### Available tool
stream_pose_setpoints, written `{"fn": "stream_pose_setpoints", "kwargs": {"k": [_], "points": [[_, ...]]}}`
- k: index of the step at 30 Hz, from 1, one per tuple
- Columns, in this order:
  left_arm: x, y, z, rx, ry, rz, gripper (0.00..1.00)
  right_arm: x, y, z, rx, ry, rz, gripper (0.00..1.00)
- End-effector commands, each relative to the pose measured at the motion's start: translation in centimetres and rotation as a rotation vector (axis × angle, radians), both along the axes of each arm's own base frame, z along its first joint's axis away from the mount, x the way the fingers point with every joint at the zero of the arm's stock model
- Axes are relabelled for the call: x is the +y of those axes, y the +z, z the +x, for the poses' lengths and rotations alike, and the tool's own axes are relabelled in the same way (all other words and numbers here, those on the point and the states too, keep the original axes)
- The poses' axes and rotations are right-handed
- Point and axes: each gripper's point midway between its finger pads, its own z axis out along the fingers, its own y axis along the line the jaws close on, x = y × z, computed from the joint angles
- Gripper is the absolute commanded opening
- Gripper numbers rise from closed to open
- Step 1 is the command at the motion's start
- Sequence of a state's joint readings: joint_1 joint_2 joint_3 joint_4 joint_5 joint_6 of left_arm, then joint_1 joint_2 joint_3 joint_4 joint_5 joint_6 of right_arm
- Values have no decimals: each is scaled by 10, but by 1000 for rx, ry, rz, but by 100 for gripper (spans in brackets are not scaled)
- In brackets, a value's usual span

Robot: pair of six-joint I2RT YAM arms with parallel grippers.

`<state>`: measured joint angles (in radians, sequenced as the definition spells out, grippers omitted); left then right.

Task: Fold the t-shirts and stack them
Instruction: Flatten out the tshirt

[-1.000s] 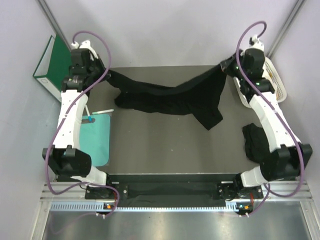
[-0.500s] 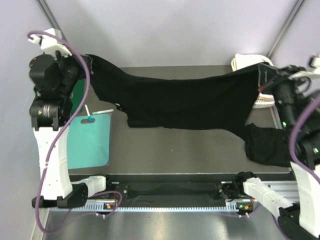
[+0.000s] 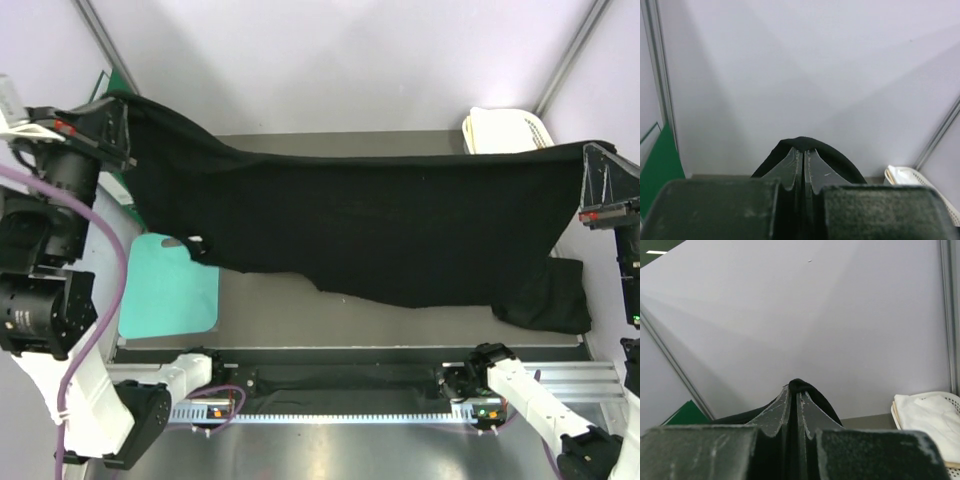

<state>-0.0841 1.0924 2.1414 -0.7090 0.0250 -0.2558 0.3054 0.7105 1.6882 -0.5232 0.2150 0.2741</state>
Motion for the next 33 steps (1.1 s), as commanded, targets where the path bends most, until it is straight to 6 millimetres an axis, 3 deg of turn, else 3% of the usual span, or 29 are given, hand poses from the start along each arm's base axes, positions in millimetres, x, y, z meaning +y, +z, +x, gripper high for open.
{"fn": "stream_pose_setpoints", "kwargs": {"k": [1,6,9,11,12,14,15,17,18,19,21,22,23,26,27,28,29,30,31,33], "points": [[7,35,-2,-94,47,25,0,3,22,-11,-71,39,29,0],[8,44,7,-105,55,43,0,5,25,-8,-84,42,23,0],[8,39,29,-76,68,52,0,5,16,7,-57,15,22,0],[6,27,59,-25,74,67,0,8,4,25,-16,3,15,0],[3,15,85,20,69,74,0,9,1,32,-5,-4,9,0],[-1,6,106,55,55,79,0,14,-16,57,50,-23,-13,0],[-3,-8,129,99,50,84,0,13,-22,66,66,-44,-28,0],[-5,-28,152,158,49,91,0,15,-55,102,151,-96,-54,0],[-7,-45,174,207,46,98,0,15,-59,113,146,-116,-54,0],[-8,-57,186,237,45,104,0,23,-89,137,213,-118,-82,0],[-15,-86,215,307,16,118,0,32,-106,161,235,-106,-90,0],[-17,-100,226,342,9,121,0,41,-136,184,305,-91,-114,0],[-19,-111,235,368,0,123,0,45,-148,195,324,-87,-121,0],[-24,-161,273,471,-6,131,0,56,-204,240,431,-81,-145,0],[-24,-187,291,523,-3,135,0,57,-218,250,459,-76,-139,0],[-25,-206,302,560,-4,137,0,60,-248,271,512,-71,-154,0],[-25,-222,312,593,-4,140,0,61,-260,284,526,-71,-156,0],[-27,-253,330,651,-8,140,0,56,-273,296,556,-82,-150,0],[-28,-269,339,680,-11,140,0,59,-303,318,619,-66,-159,0],[-33,-307,363,748,-19,117,0,53,-324,341,649,-59,-140,0]]}}
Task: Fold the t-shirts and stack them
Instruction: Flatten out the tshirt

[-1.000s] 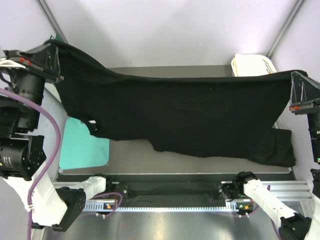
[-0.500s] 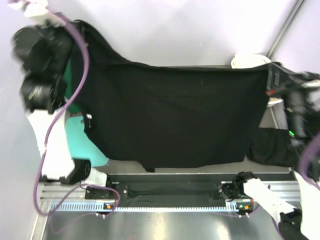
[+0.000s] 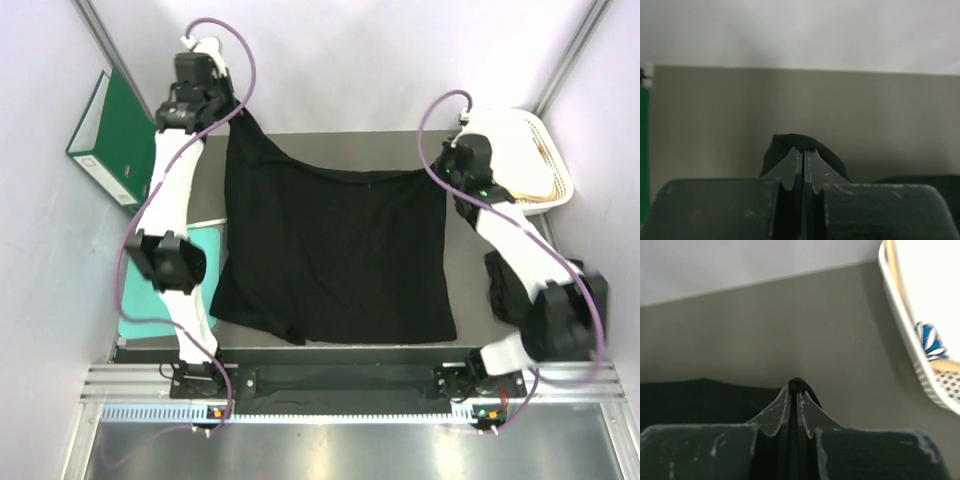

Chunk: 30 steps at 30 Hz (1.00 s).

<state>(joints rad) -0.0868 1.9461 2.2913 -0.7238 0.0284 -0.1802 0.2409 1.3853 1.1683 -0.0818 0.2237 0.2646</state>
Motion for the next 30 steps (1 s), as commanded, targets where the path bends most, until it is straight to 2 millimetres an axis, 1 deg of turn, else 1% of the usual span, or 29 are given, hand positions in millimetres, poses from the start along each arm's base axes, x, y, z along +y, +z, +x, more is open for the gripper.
{"fn": "stream_pose_setpoints", "kwargs": {"k": [1,2,3,4,5,6,7,8,9,10,11,12,13,15,16,19,23,24,25,26,27,30], "points": [[-8,-51,43,59,0,-29,0,-3,-17,66,-34,11,74,0],[-10,-60,49,72,1,-41,0,-3,-24,76,-20,13,74,0],[-12,-76,58,96,8,-61,0,-7,-31,85,-3,8,73,0],[-12,-82,61,100,14,-71,0,-5,-41,101,14,15,74,0],[-13,-83,67,88,20,-82,0,-5,-46,109,25,16,72,0],[-14,-91,73,95,29,-94,0,-8,-53,116,45,11,68,0],[-14,-92,76,93,34,-102,0,-10,-59,131,54,7,65,0],[-14,-94,79,93,38,-111,0,-12,-63,138,63,5,67,0],[-16,-98,85,92,45,-129,0,-17,-52,149,39,-4,73,0],[-17,-97,88,83,49,-140,0,-19,-69,158,68,-3,74,0],[-16,-97,91,74,58,-148,0,-23,-77,160,92,-11,76,0],[-15,-95,96,54,75,-168,0,-28,-79,166,95,-21,77,0],[-13,-94,99,42,94,-173,0,-30,-86,175,107,-27,79,0],[-14,-91,106,19,100,-198,0,-38,-93,184,121,-38,86,0],[-8,-92,109,13,131,-192,0,-40,-100,191,132,-37,92,0],[-7,-100,116,16,136,-207,0,-44,-110,202,150,-31,103,0],[-6,-113,113,56,138,-212,0,-48,-118,203,175,-32,121,0],[-6,-115,112,65,138,-209,0,-51,-120,202,178,-40,123,0],[-11,-113,109,73,109,-225,0,-48,-121,201,188,-17,141,0],[-11,-116,105,97,108,-227,0,-48,-120,200,192,-12,150,0],[-11,-113,101,105,105,-245,0,-49,-123,197,212,-14,159,0],[-14,-115,87,148,99,-276,0,-44,-120,189,241,6,190,0]]}}
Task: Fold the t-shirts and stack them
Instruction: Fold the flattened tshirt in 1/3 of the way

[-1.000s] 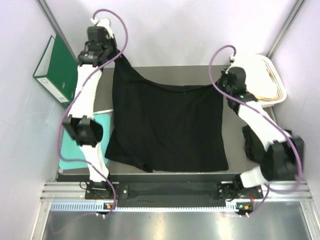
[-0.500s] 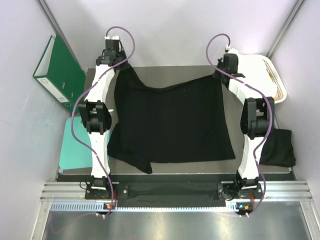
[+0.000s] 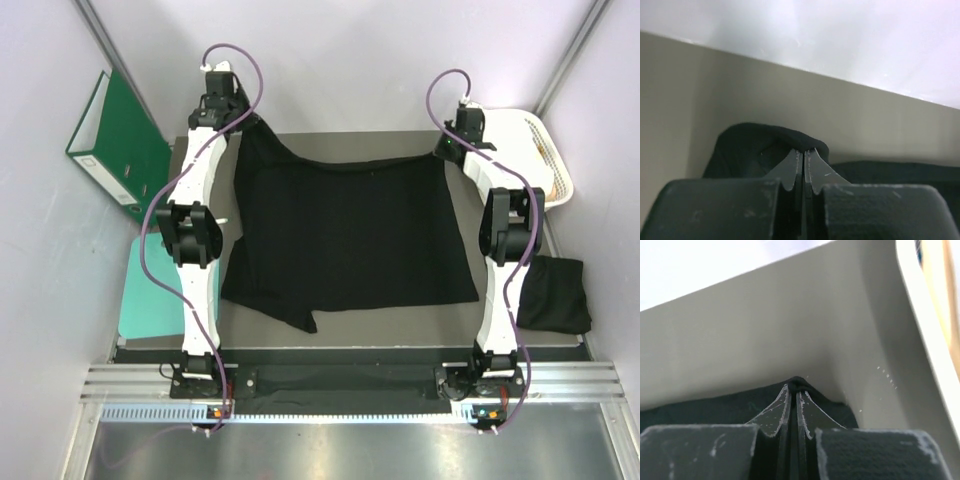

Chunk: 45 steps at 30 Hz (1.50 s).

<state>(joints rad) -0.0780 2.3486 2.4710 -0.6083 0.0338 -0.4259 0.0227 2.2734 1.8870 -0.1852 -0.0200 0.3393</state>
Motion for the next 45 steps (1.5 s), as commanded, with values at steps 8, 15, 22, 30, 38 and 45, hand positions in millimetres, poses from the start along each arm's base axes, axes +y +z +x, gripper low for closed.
{"fn": "stream_pose_setpoints", "kwargs": {"k": [8,15,22,30,38,45], "points": [[-6,11,-46,116,-16,-111,0,16,57,-27,7,61,125,0],[-11,34,-67,130,-29,-154,0,20,53,-62,83,73,146,0],[-18,45,-95,192,-67,-190,0,0,56,-84,130,46,143,0],[-14,40,-131,290,-55,-180,0,0,34,-114,232,49,139,0],[-15,49,-152,323,-50,-204,0,-1,2,-133,340,49,129,0],[-19,50,-173,381,-73,-215,0,-5,-21,-149,422,37,112,0]]}}
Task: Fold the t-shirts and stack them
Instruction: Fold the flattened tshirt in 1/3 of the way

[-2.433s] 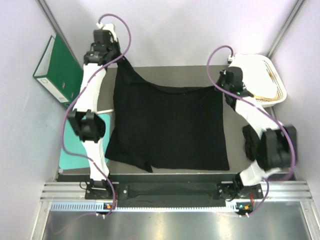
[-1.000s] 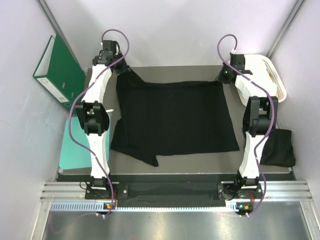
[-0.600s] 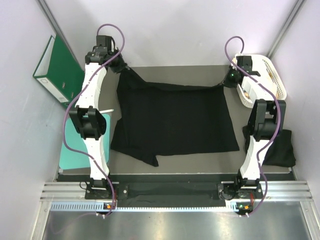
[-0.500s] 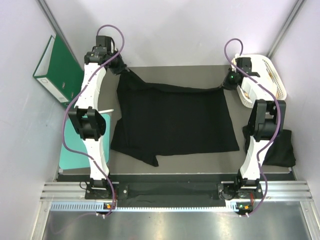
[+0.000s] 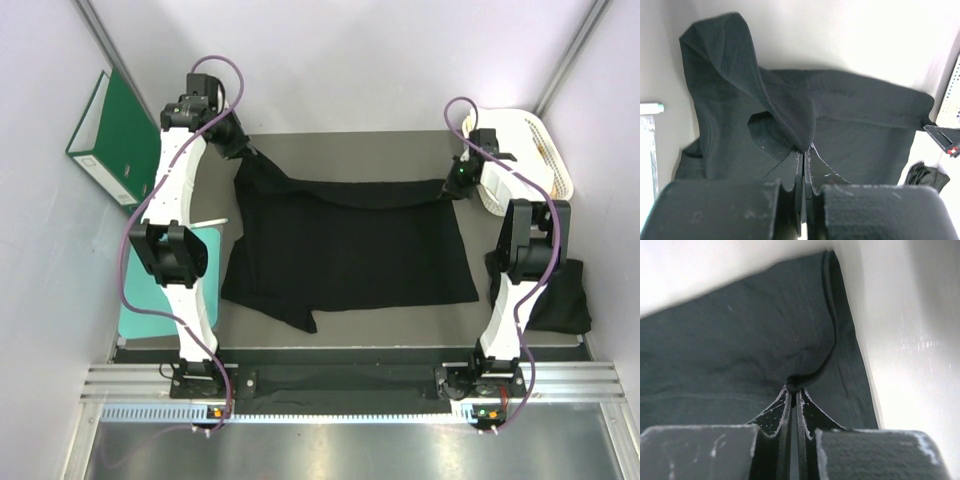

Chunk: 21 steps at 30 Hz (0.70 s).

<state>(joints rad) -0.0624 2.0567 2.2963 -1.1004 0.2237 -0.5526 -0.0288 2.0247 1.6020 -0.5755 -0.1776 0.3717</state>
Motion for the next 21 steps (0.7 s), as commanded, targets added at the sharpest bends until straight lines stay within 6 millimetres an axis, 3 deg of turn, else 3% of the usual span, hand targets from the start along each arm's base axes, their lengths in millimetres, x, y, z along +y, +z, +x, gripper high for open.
{"fn": "stream_pose_setpoints", "kwargs": {"k": [1,3,5,6,7,10,13,16,21], "points": [[-1,32,-28,-13,-14,-27,0,-5,6,-8,10,8,-23,0],[1,24,-38,33,-23,-13,0,-5,-4,-14,46,10,-26,1],[2,14,-49,80,-26,-2,0,-7,-10,-16,70,11,-43,9],[3,10,-52,95,-27,1,0,-9,-17,-19,96,8,-52,23],[3,4,-59,122,-28,0,0,-10,-21,-23,120,13,-59,45],[5,-6,-75,172,-23,10,0,-13,-21,-25,123,19,-83,70],[8,-16,-91,221,-14,22,0,-15,-12,-23,95,12,-104,89],[12,-26,-104,267,0,41,0,-15,-3,-19,73,6,-111,99],[18,-51,-132,388,18,68,0,-13,5,-10,44,1,-111,100]]}}
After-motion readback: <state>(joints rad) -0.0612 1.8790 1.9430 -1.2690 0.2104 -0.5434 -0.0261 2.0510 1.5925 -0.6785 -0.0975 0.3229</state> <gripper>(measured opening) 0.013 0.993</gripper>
